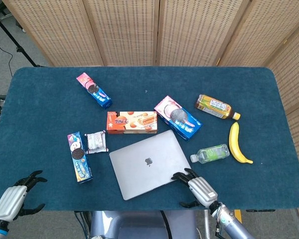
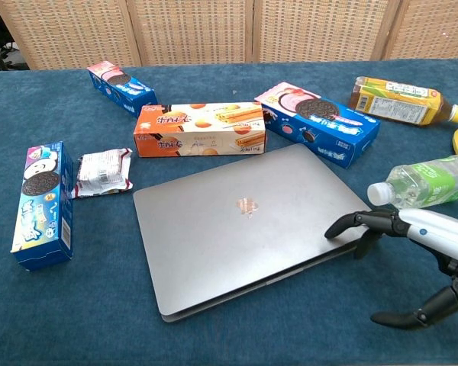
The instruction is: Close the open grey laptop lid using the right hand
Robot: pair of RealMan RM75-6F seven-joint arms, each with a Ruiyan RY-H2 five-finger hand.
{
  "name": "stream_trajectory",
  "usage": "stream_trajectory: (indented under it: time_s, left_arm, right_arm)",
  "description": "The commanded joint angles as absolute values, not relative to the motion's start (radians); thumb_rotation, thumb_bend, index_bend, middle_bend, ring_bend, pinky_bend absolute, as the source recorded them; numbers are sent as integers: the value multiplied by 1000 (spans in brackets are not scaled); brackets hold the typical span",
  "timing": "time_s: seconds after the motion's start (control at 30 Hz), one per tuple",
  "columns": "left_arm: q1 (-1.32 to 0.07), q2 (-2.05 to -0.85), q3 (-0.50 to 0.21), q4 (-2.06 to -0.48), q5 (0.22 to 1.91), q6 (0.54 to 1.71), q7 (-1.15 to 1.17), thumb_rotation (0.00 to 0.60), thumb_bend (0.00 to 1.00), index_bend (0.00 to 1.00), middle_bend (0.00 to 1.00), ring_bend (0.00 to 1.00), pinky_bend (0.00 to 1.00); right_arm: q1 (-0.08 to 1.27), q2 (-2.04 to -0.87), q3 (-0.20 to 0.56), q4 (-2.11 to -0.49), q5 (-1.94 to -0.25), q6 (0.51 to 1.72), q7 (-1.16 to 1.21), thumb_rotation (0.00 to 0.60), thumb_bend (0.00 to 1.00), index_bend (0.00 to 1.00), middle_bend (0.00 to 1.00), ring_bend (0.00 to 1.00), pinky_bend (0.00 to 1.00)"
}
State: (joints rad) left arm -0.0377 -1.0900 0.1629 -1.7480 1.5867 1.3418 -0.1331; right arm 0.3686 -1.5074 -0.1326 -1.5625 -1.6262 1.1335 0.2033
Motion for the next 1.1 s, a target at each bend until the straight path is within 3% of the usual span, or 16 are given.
stream_trajectory:
  time_s: [0.03, 0.73, 1.1]
  left_arm:
    - [-38, -1091, 163, -1749, 1587, 1340, -131, 600, 197, 307, 173, 222, 200]
    - [-38, -1092, 162, -1747, 1587, 1338, -132, 600, 196, 307, 173, 222, 200]
    - [-36, -1089, 153, -1754, 1594, 1358, -132, 600, 197, 307, 173, 222, 200]
  right_arm:
    - [366, -1508, -134, -1560, -1626, 1134, 208, 600, 236, 190, 174, 336, 59]
    - [360, -1529, -146, -1534, -1627, 1119, 237, 600, 237, 188, 168, 337, 59]
    - [434, -1404, -46, -1710, -1628, 1112, 72, 600, 237, 184, 163, 336, 59]
